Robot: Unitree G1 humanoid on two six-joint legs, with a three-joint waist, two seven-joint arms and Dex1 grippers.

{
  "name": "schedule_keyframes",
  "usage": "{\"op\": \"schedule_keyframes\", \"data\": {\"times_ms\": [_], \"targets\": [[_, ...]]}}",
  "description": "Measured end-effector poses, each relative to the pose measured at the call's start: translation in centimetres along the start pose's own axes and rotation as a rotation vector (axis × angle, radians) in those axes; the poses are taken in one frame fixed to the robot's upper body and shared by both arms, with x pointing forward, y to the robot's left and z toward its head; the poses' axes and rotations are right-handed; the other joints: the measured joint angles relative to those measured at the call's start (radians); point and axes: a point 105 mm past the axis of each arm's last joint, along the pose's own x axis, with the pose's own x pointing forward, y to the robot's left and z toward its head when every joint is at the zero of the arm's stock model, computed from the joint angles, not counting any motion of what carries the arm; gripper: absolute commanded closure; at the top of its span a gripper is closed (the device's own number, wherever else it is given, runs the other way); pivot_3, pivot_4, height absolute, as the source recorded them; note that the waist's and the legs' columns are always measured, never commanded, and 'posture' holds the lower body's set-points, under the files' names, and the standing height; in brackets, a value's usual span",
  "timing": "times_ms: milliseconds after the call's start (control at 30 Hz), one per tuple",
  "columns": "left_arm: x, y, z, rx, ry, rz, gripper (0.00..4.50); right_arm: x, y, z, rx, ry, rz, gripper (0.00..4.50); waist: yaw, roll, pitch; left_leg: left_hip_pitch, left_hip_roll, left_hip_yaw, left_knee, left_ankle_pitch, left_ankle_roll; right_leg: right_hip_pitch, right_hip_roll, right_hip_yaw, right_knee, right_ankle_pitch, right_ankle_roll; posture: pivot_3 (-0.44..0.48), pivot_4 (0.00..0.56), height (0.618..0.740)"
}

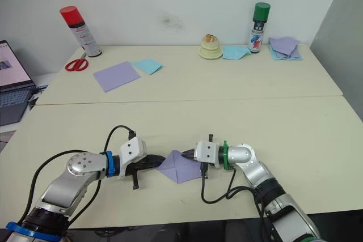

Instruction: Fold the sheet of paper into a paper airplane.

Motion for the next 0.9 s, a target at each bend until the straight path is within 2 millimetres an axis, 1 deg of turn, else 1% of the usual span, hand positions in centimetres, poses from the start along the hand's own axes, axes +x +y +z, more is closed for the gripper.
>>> {"op": "schedule_keyframes", "data": {"times_ms": [67, 133, 167, 233, 300, 367, 433, 467, 567, 667, 767, 900], "targets": [[-0.3, 0.4, -0.1, -0.011, 0.000, 0.025, 4.50, 0.1, 0.0, 0.0, -0.009, 0.000, -0.002, 4.48, -0.001, 0.000, 0.000, 0.000, 0.001, 0.000, 0.000, 0.000, 0.000, 0.000, 0.001, 0.000, 0.000, 0.000, 0.000, 0.000, 0.150, 0.740], [-1.4, 2.0, -0.3, -0.048, -0.006, 0.109, 4.50, 0.1, 0.0, -0.2, -0.020, 0.006, -0.006, 4.48, -0.001, 0.000, 0.000, 0.000, 0.003, -0.001, 0.000, 0.000, 0.000, -0.001, 0.003, 0.000, 0.000, 0.001, -0.002, 0.000, 0.150, 0.740], [-1.9, 2.8, 0.2, -0.062, -0.028, 0.143, 4.50, 0.0, 0.0, -0.2, -0.027, 0.007, -0.005, 4.48, -0.001, 0.000, 0.000, 0.000, 0.003, -0.001, 0.000, 0.000, 0.000, 0.000, 0.003, -0.001, 0.000, 0.001, -0.002, 0.000, 0.150, 0.740], [-3.0, 4.0, 1.8, -0.071, -0.079, 0.193, 4.50, 0.1, 0.0, -0.2, -0.038, 0.009, -0.002, 4.48, 0.000, -0.001, 0.000, 0.000, 0.004, -0.001, 0.000, 0.000, -0.001, 0.000, 0.004, -0.001, 0.000, 0.001, -0.002, 0.000, 0.150, 0.740], [-3.5, 3.9, 3.6, -0.053, -0.124, 0.201, 4.50, 0.1, 0.0, -0.2, -0.037, 0.006, -0.004, 4.48, -0.001, -0.001, 0.000, 0.000, 0.004, 0.000, 0.000, 0.000, -0.001, 0.000, 0.004, 0.000, 0.000, 0.001, -0.002, 0.000, 0.150, 0.740], [-3.1, 3.1, 5.1, -0.044, -0.161, 0.180, 4.50, 0.2, 0.0, -0.1, -0.035, 0.004, -0.006, 4.48, -0.001, -0.001, 0.000, 0.000, 0.004, 0.001, 0.000, 0.000, -0.001, 0.000, 0.004, 0.001, 0.000, 0.001, -0.002, 0.000, 0.150, 0.740], [-2.5, 2.1, 5.6, -0.060, -0.182, 0.156, 4.50, 0.2, 0.0, -0.1, -0.032, 0.003, -0.008, 4.48, -0.002, -0.001, 0.000, 0.000, 0.005, 0.001, 0.000, 0.000, -0.001, 0.000, 0.005, 0.001, 0.000, 0.001, -0.002, 0.000, 0.150, 0.740], [-2.2, 1.6, 5.6, -0.070, -0.179, 0.145, 4.50, 0.3, 0.0, -0.1, -0.030, 0.003, -0.009, 4.48, -0.002, -0.001, 0.000, 0.001, 0.006, 0.001, 0.000, 0.000, -0.001, 0.000, 0.005, 0.001, 0.000, 0.001, -0.002, 0.000, 0.150, 0.740], [-0.8, -0.8, 4.1, -0.123, -0.138, 0.085, 4.50, 0.3, 0.0, -0.1, -0.015, -0.001, -0.017, 4.48, -0.002, -0.001, 0.000, 0.001, 0.007, 0.002, 0.000, 0.000, -0.001, 0.000, 0.006, 0.002, 0.000, 0.002, -0.003, 0.000, 0.150, 0.740], [0.3, -2.1, 2.5, -0.137, -0.077, 0.064, 4.50, 0.2, -0.1, -0.2, 0.002, 0.001, -0.025, 4.48, 0.000, -0.001, 0.000, 0.002, 0.007, 0.002, 0.000, 0.000, -0.001, 0.000, 0.007, 0.001, 0.000, 0.002, -0.004, 0.000, 0.150, 0.740], [1.0, -2.4, 0.8, -0.164, -0.032, 0.084, 4.50, 0.2, -0.1, -0.2, 0.009, 0.006, -0.026, 4.48, 0.001, -0.001, 0.000, 0.002, 0.007, 0.002, 0.000, 0.000, -0.001, 0.000, 0.007, 0.002, 0.000, 0.002, -0.004, 0.000, 0.150, 0.740], [1.2, -1.6, 0.3, -0.156, -0.042, 0.136, 4.50, 0.0, -0.2, -0.3, 0.012, 0.015, -0.026, 4.48, 0.002, 0.000, -0.001, 0.003, 0.007, 0.002, 0.000, 0.000, -0.001, 0.002, 0.007, 0.001, -0.001, 0.002, -0.004, 0.000, 0.150, 0.740]]}}
